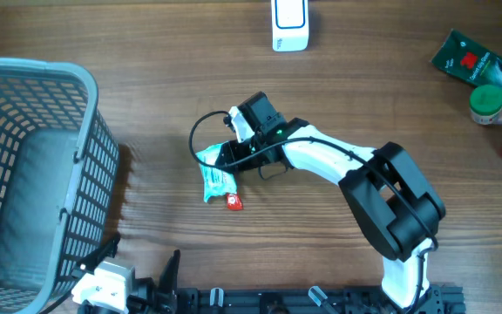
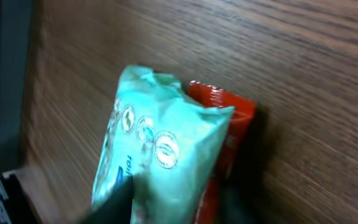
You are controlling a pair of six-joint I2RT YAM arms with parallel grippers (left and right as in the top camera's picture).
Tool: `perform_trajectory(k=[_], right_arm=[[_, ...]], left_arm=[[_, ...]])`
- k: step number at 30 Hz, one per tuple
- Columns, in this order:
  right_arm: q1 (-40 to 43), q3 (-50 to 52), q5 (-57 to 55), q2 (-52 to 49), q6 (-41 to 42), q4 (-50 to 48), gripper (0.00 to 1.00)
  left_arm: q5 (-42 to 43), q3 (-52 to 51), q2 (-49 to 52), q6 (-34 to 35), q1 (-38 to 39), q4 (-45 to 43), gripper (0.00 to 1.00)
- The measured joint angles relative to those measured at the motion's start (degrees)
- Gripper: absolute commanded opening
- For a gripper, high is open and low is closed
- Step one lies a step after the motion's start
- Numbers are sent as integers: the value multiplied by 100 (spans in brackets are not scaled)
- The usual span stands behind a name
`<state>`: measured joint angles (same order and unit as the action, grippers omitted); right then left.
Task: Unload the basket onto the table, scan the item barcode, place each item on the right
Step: 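Reach right gripper to the light-blue tissue pack and grasp it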
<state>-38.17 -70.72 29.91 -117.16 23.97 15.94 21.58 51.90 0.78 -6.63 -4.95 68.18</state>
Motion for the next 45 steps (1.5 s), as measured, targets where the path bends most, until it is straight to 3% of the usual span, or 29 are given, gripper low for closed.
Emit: perform_trajectory(k=[5, 10, 16, 20, 24, 31, 35, 41, 45], right_arm=[[2, -4, 72, 0, 264, -17, 5], [214, -168, 66, 197, 774, 1093, 4], [846, -234, 9, 1506, 2295, 2205, 4], [1032, -326, 31, 2369, 3952, 3233, 4], [1172, -345, 422, 2492, 5589, 4474, 4], [1261, -348, 2293, 2492, 6391, 4603, 4], [1263, -345, 2798, 2492, 6894, 4767, 4], [1329, -348, 3042, 2492, 8579, 4776, 5], [1672, -348, 3447, 2404, 9073, 4719, 5]], left_arm=[[0, 0, 2, 0, 0, -2, 100], [0, 0, 0, 0, 0, -2, 100], [0, 0, 0, 0, 0, -4, 100], [0, 0, 2, 0, 0, -4, 100], [0, 0, 2, 0, -2, -2, 100], [0, 0, 0, 0, 0, -2, 100], [0, 0, 0, 0, 0, -2, 100], [0, 0, 0, 0, 0, -2, 100], [0, 0, 0, 0, 0, -2, 100]])
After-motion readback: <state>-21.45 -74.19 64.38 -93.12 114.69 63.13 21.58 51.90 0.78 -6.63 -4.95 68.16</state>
